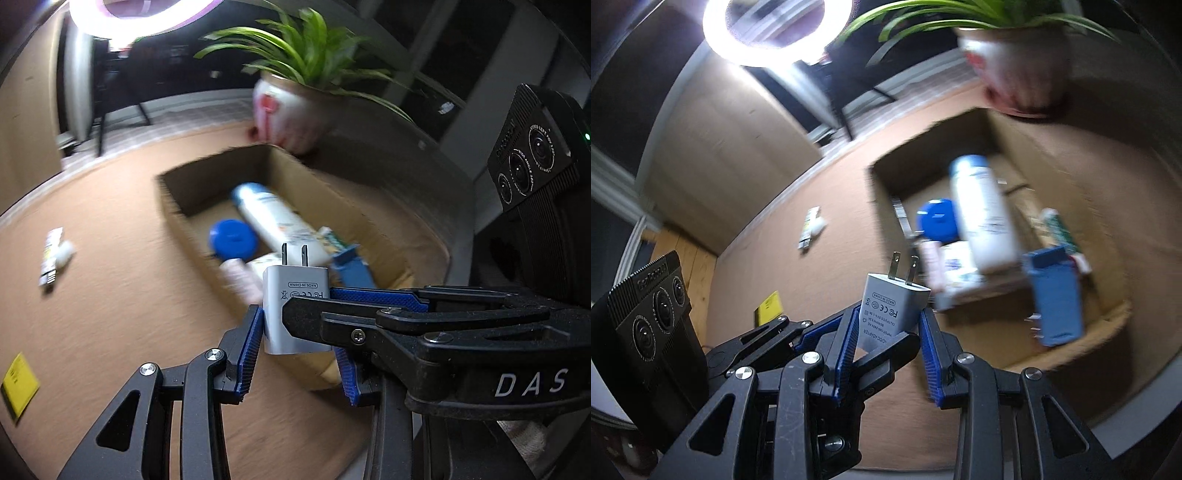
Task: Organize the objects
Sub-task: 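Carry the charger plug into the box and open the right tool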
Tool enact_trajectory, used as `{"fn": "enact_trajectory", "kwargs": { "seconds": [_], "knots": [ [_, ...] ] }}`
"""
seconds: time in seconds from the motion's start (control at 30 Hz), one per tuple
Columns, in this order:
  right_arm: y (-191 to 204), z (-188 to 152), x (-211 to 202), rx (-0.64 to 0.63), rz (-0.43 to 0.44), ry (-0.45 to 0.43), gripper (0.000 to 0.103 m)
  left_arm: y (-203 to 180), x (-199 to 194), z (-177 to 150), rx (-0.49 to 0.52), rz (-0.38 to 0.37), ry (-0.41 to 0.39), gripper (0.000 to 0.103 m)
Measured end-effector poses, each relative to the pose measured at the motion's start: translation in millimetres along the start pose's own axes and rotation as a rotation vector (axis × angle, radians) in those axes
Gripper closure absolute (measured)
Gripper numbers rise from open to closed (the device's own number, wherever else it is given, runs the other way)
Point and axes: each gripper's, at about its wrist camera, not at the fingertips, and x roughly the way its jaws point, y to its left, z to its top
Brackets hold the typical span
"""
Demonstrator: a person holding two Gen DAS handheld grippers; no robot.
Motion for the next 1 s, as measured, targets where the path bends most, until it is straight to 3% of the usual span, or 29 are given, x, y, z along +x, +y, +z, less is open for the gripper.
{"fn": "enact_trajectory", "kwargs": {
  "seconds": [0.23,0.4,0.47,0.5,0.57,1.0],
  "knots": [
    [-45,0,-6,0.067,-0.028,0.003,0.072,-31,40,4,0.056,-0.026,0.055,0.062],
    [-54,-1,-3,0.084,-0.031,0.006,0.072,-36,54,6,0.064,-0.03,0.078,0.062],
    [-56,0,-3,0.087,-0.027,0.001,0.072,-36,56,7,0.059,-0.029,0.082,0.061],
    [-57,0,-2,0.093,-0.028,0.002,0.068,-35,56,8,0.05,-0.027,0.085,0.051],
    [-60,0,-1,0.108,-0.031,0.008,0.055,-32,55,9,0.04,-0.029,0.081,0.041],
    [-49,5,-2,0.1,-0.033,-0.03,0.054,-7,28,0,0.015,-0.015,0.046,0.041]
  ]
}}
